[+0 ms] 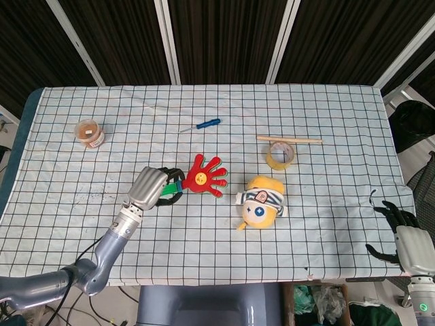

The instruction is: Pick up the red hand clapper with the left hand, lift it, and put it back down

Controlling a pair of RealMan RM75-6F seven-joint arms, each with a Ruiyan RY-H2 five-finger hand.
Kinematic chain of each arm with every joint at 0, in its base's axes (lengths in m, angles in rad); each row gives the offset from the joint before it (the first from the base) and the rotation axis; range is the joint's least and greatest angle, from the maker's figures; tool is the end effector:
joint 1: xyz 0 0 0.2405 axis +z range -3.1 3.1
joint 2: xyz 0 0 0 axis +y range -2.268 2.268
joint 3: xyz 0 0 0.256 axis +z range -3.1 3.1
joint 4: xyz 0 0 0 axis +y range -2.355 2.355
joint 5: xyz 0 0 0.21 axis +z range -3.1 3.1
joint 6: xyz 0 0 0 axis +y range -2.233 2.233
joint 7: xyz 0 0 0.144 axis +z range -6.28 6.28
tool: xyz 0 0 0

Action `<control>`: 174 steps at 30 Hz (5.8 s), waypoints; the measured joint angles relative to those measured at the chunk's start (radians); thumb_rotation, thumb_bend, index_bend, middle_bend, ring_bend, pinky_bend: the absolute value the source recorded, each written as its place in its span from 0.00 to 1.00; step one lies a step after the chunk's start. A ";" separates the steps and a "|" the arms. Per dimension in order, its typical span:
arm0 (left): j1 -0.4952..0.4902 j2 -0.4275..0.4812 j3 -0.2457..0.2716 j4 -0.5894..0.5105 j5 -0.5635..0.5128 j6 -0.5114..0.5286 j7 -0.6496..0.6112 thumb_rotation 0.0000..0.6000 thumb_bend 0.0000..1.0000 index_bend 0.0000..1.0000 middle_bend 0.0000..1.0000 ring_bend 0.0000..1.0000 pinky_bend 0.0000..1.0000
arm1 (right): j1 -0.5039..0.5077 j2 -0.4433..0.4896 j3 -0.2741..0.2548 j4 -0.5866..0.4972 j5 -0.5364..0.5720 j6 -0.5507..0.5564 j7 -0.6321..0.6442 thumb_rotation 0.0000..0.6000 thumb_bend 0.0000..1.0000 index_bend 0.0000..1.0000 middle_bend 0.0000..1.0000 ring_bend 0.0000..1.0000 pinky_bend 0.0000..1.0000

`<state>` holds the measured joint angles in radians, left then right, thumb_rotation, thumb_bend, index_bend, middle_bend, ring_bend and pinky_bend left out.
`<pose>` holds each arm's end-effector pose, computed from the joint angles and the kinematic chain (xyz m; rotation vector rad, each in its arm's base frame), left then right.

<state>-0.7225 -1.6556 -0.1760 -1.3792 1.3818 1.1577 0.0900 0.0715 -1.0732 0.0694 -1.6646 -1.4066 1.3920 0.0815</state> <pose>-0.1187 0.3349 -0.0183 -1.7977 -0.8940 -1.3068 -0.3219 -0.1793 0.1642 1.3000 -1.0725 0.8794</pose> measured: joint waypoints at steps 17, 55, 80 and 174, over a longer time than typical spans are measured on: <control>0.027 -0.048 0.017 0.080 0.146 0.174 -0.355 1.00 0.49 0.77 0.84 0.73 0.75 | 0.000 -0.001 0.000 0.000 0.000 0.001 -0.002 1.00 0.12 0.21 0.11 0.18 0.15; 0.026 0.104 0.079 -0.047 0.192 0.005 -0.106 1.00 0.50 0.76 0.82 0.71 0.73 | 0.001 -0.001 -0.001 -0.004 0.004 -0.003 -0.009 1.00 0.12 0.21 0.11 0.18 0.15; 0.095 0.158 -0.007 -0.246 0.230 0.216 -0.565 1.00 0.50 0.77 0.83 0.71 0.74 | -0.001 -0.002 -0.002 -0.007 0.001 0.001 -0.013 1.00 0.12 0.21 0.11 0.18 0.15; 0.031 0.103 0.134 0.101 0.008 -0.283 0.134 1.00 0.36 0.37 0.51 0.41 0.54 | 0.002 0.005 -0.001 -0.014 0.017 -0.016 -0.009 1.00 0.12 0.20 0.11 0.18 0.15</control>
<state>-0.6911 -1.5528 -0.0416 -1.2787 1.3902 0.8743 0.2243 0.0733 -1.0679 0.0685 -1.6783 -1.3893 1.3756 0.0727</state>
